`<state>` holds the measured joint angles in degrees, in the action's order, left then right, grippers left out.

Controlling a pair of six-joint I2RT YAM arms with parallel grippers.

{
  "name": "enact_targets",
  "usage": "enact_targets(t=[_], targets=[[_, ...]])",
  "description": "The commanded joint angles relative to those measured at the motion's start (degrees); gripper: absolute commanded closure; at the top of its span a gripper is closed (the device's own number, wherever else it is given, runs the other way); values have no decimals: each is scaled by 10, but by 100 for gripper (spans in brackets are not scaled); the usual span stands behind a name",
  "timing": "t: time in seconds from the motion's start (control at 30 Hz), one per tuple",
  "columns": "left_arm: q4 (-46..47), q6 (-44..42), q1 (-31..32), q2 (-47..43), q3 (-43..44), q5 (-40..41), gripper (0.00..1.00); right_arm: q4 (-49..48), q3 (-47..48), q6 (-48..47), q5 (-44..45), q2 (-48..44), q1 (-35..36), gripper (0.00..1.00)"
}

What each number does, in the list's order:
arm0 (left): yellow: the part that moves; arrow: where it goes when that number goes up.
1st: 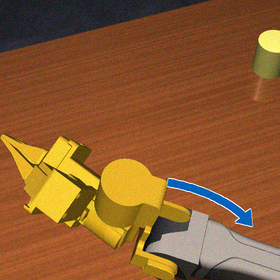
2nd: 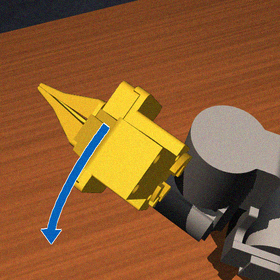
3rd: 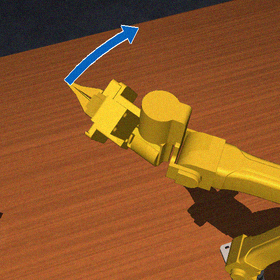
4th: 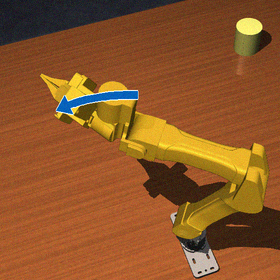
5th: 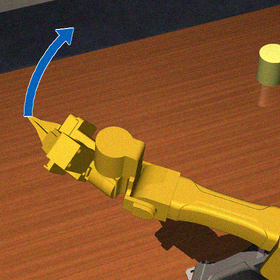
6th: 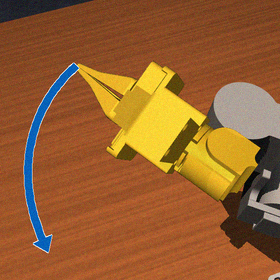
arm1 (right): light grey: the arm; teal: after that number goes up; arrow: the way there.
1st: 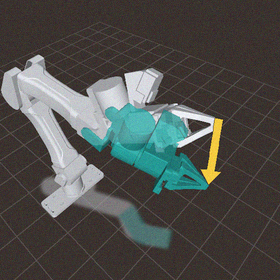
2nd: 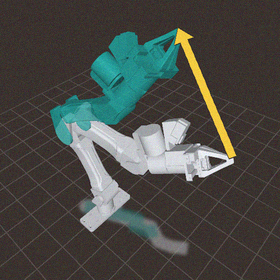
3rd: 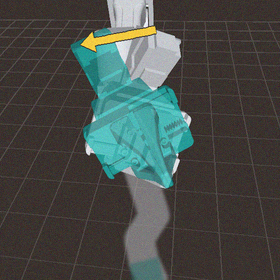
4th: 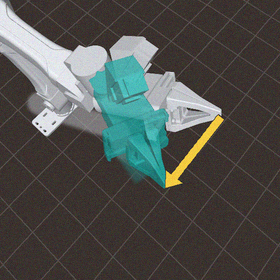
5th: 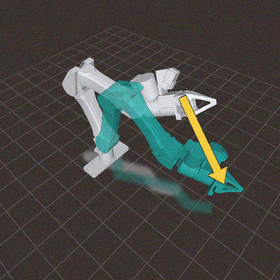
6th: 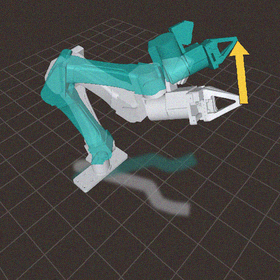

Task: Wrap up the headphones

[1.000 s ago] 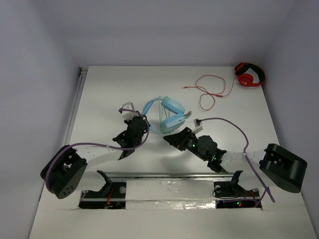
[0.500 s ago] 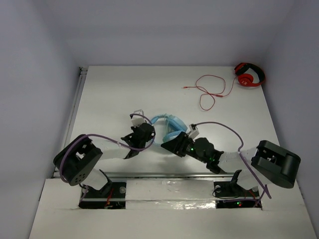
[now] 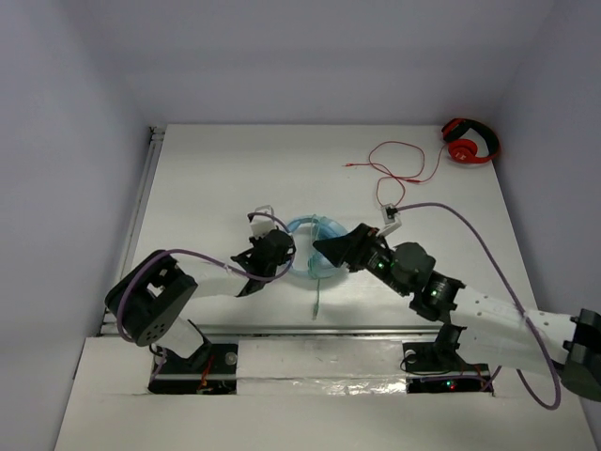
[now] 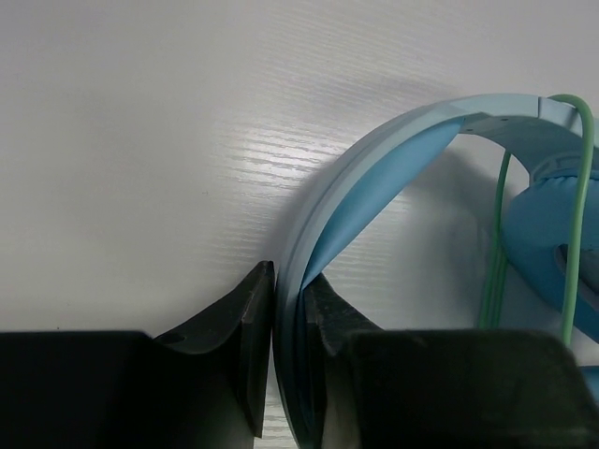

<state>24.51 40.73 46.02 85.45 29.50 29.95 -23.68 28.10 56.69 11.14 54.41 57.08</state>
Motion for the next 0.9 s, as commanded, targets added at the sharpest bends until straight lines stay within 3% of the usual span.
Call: enact_targets(t=[0.0,0.07,0.1,0.17,0.2,0.23,0.3,0.33,0.37,0.5,0.53,0.6,0.63,0.7,0.87], targets=[[11,2,1,-15,30,-7,85,112,47,-91,89,-61,3,22],[10,-1,1,-31,32,-13,73,151,61,-108,112,-104,3,41],[5,-5,1,-38,34,-20,68,164,64,-127,133,-119,3,60],[-7,-7,1,-63,42,-25,52,203,71,-146,155,-144,3,86],[-17,-10,1,-75,44,-28,46,220,82,-160,178,-164,3,93],[-24,-18,1,-100,47,-27,30,246,87,-166,188,-174,3,96],[-53,-23,1,-128,58,-19,18,274,99,-182,206,-202,3,95],[-63,-29,1,-162,62,-18,6,292,101,-186,222,-212,3,93],[-72,-34,1,-180,66,-16,2,301,104,-190,230,-222,3,91],[-103,-58,1,-294,72,-25,1,332,104,-203,256,-268,3,79],[-109,-65,1,-343,72,-31,1,345,103,-205,266,-276,3,65],[-124,-87,1,-389,76,-41,1,359,100,-202,283,-296,3,46],[-135,-93,1,-429,80,-43,1,376,99,-197,306,-303,3,21],[-172,-103,1,-461,95,-38,1,395,96,-173,338,-327,3,0],[-244,-109,1,-527,130,-7,1,405,94,-128,423,-372,3,0]])
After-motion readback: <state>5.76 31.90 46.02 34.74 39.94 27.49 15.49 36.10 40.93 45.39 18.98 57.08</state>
